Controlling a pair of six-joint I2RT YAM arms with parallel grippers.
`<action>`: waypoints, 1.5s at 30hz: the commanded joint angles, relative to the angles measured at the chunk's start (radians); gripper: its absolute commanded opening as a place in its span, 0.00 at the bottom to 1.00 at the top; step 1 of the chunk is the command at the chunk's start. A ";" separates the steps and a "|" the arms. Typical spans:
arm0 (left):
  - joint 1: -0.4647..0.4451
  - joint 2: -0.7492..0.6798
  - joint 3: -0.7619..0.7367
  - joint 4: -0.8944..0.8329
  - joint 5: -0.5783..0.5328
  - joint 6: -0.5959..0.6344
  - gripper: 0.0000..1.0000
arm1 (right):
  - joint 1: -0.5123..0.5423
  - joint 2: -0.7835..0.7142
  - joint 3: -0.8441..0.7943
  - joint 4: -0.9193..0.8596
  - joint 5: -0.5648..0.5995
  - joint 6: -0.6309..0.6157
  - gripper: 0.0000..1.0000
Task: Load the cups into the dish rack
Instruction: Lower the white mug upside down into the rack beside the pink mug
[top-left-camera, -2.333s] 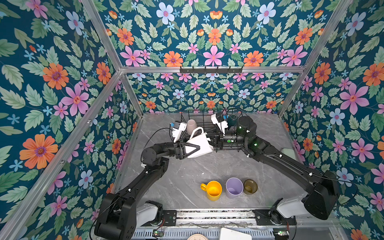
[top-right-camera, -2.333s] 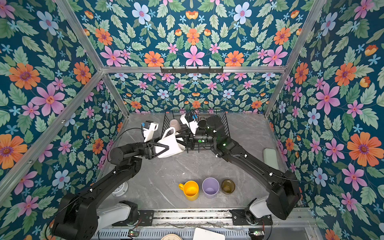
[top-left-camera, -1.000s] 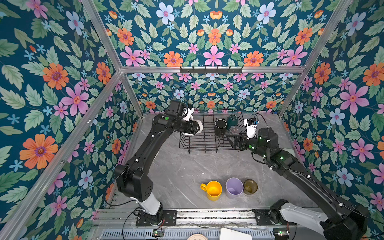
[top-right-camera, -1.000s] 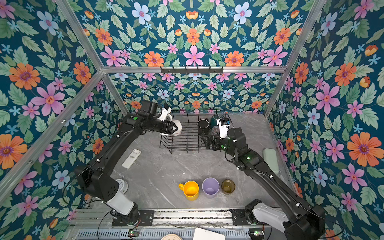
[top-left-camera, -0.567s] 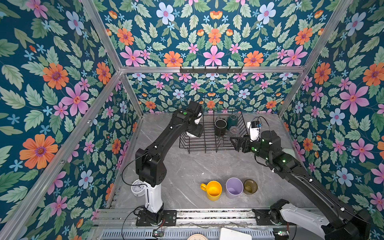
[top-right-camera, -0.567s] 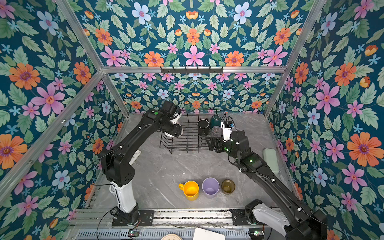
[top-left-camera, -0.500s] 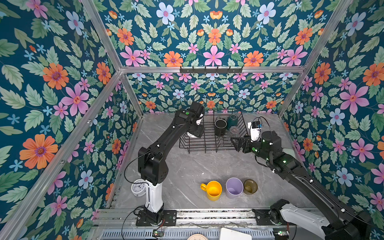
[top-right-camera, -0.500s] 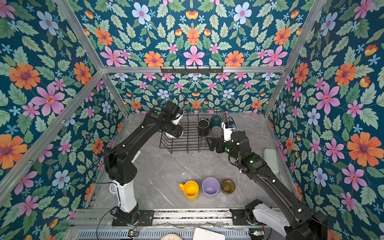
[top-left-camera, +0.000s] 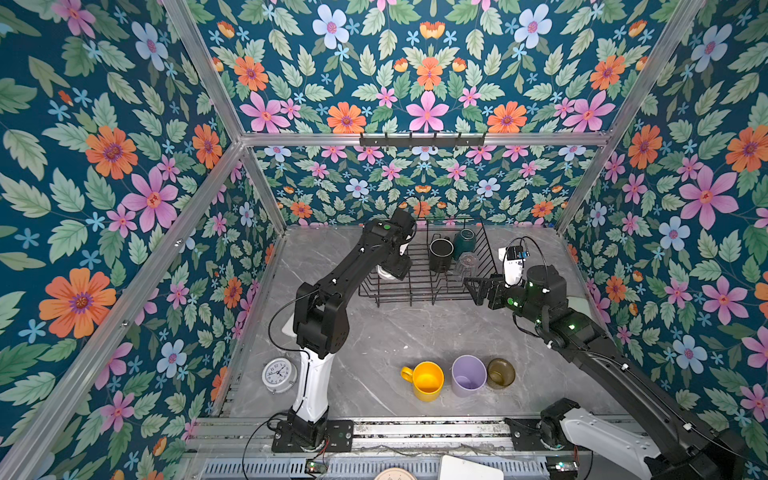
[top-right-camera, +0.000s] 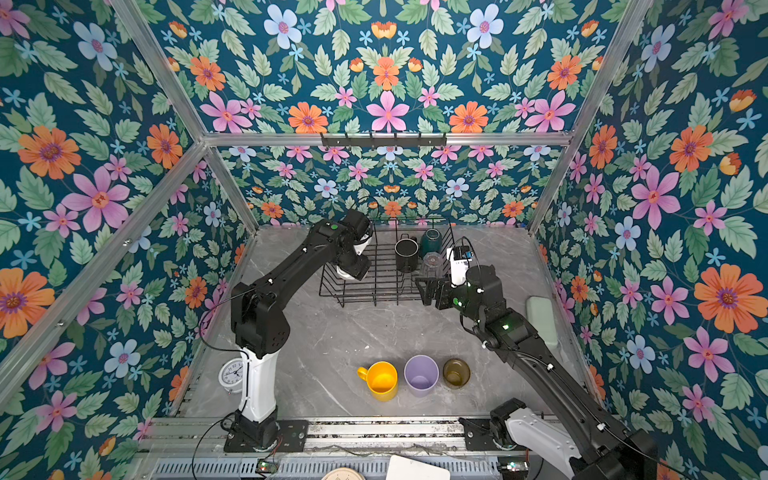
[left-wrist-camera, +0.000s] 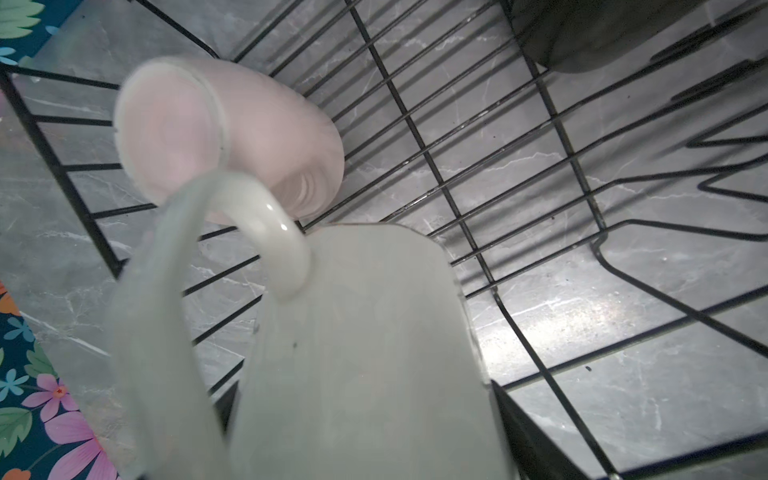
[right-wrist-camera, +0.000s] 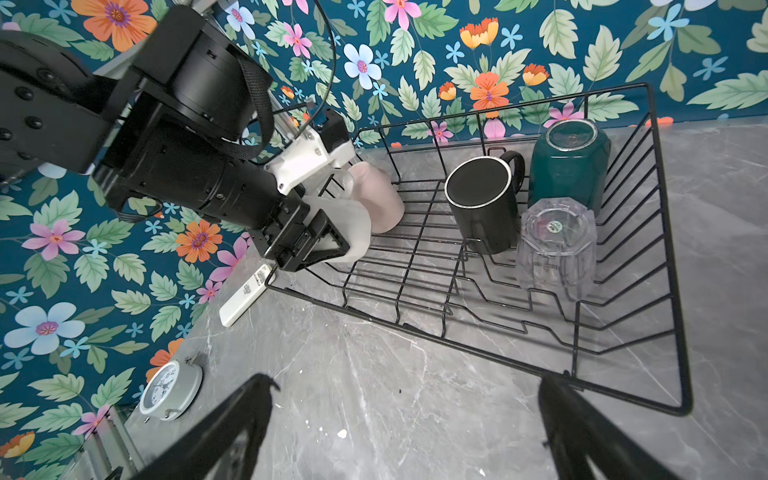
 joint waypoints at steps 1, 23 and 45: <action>0.006 0.007 0.010 -0.010 0.011 0.005 0.00 | -0.001 -0.005 -0.002 0.019 -0.006 0.007 0.99; 0.082 0.112 0.036 -0.009 0.049 -0.021 0.00 | -0.008 0.012 -0.015 0.021 -0.018 0.035 0.99; 0.113 0.171 0.070 -0.004 0.049 -0.035 0.47 | -0.014 0.035 -0.026 0.040 -0.041 0.063 0.99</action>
